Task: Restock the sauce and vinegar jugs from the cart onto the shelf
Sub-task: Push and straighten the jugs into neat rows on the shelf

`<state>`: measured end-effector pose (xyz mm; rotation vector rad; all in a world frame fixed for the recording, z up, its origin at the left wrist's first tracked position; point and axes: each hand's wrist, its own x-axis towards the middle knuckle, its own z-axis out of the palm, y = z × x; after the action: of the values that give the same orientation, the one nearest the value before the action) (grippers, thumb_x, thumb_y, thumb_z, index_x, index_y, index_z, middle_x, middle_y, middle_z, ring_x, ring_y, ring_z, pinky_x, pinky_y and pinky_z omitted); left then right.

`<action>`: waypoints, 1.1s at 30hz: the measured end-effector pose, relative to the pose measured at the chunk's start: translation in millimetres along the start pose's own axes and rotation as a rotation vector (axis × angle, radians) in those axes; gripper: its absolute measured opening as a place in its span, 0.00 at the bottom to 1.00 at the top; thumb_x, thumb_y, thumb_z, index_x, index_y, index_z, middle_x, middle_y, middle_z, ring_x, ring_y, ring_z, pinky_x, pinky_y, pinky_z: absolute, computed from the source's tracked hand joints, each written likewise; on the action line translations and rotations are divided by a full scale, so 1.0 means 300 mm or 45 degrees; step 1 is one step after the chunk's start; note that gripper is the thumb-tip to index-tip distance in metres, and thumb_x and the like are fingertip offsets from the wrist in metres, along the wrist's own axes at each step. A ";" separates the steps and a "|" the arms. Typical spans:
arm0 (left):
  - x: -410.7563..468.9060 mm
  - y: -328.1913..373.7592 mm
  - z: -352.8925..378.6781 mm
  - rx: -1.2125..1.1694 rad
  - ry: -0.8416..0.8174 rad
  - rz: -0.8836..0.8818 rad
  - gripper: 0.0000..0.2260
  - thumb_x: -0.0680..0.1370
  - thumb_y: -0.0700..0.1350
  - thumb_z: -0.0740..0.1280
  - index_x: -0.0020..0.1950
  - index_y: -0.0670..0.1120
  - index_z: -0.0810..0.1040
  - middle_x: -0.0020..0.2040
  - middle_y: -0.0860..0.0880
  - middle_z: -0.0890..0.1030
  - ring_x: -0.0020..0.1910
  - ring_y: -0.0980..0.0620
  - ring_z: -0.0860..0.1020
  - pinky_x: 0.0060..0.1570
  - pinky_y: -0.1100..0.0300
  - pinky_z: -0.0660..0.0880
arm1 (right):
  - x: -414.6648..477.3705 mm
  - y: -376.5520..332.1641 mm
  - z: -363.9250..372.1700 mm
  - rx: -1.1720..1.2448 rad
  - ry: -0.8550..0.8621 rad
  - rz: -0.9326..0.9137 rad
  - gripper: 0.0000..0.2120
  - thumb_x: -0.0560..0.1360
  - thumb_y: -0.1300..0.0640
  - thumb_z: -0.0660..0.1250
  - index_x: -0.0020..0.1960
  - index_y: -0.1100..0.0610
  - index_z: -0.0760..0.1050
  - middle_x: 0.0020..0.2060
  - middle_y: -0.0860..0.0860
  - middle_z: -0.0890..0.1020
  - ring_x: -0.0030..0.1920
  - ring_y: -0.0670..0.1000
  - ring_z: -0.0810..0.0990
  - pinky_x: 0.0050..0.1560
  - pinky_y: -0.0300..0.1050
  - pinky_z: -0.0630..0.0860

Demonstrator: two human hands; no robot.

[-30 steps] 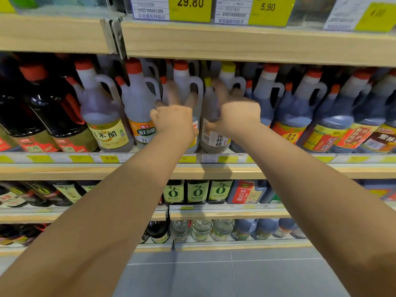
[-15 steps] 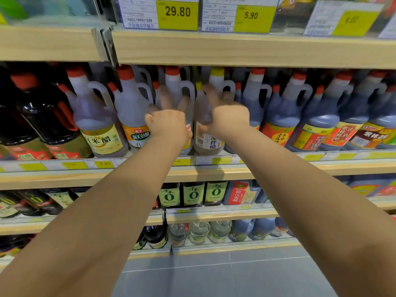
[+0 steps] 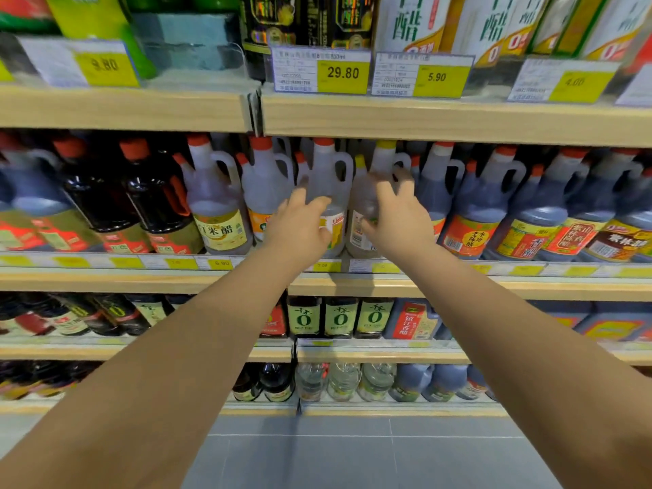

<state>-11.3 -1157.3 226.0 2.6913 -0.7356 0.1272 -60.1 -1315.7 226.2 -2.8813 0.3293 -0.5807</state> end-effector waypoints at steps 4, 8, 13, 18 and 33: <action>-0.116 -0.117 -0.067 -0.057 0.016 -0.088 0.24 0.75 0.47 0.64 0.71 0.52 0.67 0.77 0.43 0.53 0.72 0.40 0.63 0.63 0.45 0.70 | -0.092 -0.110 -0.024 0.056 -0.031 -0.109 0.26 0.73 0.53 0.66 0.68 0.55 0.63 0.66 0.57 0.66 0.55 0.62 0.74 0.38 0.48 0.71; -0.238 -0.229 -0.148 -0.072 0.010 -0.147 0.27 0.73 0.47 0.65 0.72 0.53 0.64 0.78 0.45 0.52 0.75 0.43 0.57 0.66 0.45 0.67 | -0.168 -0.249 -0.032 0.069 -0.103 -0.160 0.27 0.74 0.53 0.66 0.70 0.54 0.62 0.65 0.56 0.68 0.60 0.60 0.73 0.45 0.51 0.74; -0.347 -0.348 -0.225 -0.009 0.023 -0.171 0.33 0.73 0.49 0.67 0.75 0.50 0.58 0.77 0.45 0.53 0.73 0.40 0.61 0.66 0.45 0.67 | -0.207 -0.410 -0.008 0.124 -0.116 -0.166 0.29 0.74 0.53 0.65 0.72 0.51 0.59 0.65 0.55 0.68 0.57 0.59 0.74 0.39 0.48 0.73; -0.307 -0.417 -0.231 0.033 -0.009 -0.155 0.35 0.74 0.49 0.67 0.77 0.47 0.54 0.78 0.46 0.51 0.76 0.45 0.55 0.68 0.48 0.65 | -0.164 -0.489 0.047 0.140 -0.145 -0.133 0.32 0.74 0.52 0.65 0.74 0.49 0.54 0.67 0.55 0.65 0.51 0.58 0.77 0.35 0.45 0.68; 0.027 -0.502 -0.122 0.438 0.333 -0.103 0.32 0.72 0.60 0.63 0.73 0.62 0.55 0.77 0.40 0.47 0.75 0.39 0.45 0.69 0.39 0.43 | 0.180 -0.558 0.251 -0.283 -0.130 0.070 0.21 0.72 0.44 0.61 0.60 0.54 0.74 0.53 0.59 0.79 0.36 0.55 0.75 0.32 0.43 0.66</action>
<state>72.3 -1027.2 215.5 2.9373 -0.5663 0.6241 48.5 -1158.7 214.4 -3.0876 0.4844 -0.4089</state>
